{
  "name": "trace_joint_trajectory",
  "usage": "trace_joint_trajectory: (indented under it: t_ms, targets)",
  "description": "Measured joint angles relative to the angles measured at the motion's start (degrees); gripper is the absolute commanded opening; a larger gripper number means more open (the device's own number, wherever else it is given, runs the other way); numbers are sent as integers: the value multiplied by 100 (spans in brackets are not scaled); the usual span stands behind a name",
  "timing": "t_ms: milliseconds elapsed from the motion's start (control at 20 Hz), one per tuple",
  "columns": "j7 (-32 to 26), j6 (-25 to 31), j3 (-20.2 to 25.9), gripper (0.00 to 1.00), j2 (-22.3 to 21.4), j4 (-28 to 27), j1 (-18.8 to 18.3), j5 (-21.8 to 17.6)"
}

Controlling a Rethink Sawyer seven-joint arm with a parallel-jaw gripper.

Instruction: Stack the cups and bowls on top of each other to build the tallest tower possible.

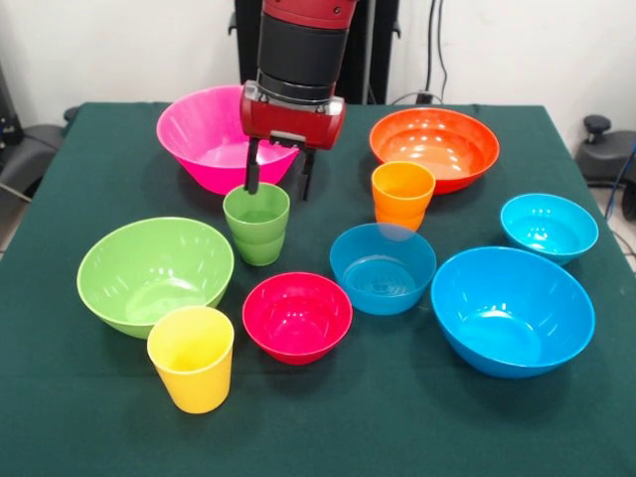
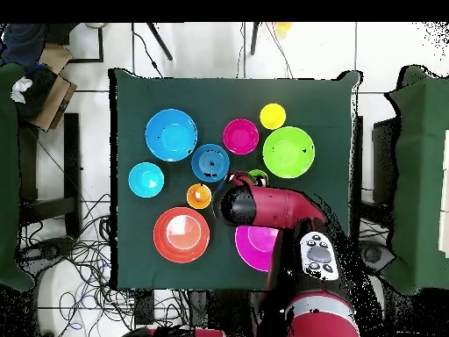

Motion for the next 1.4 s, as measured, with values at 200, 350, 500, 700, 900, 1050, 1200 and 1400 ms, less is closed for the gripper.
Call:
trace_joint_trajectory:
  t_ms: [200,350,500,700,900,1050,1200,1400]
  targets:
    - [205,-1,-2,100,2,131,24,296]
    - [328,-2,-9,100,23,165,45,392]
    - [536,-92,-31,100,126,165,126,520]
    - [729,-314,-38,100,320,165,218,554]
    - [856,-590,-40,100,548,162,286,557]
    - [862,-684,-45,100,667,162,287,557]
    - [862,-735,-48,100,774,161,287,557]
    - [862,-738,-49,100,845,162,287,557]
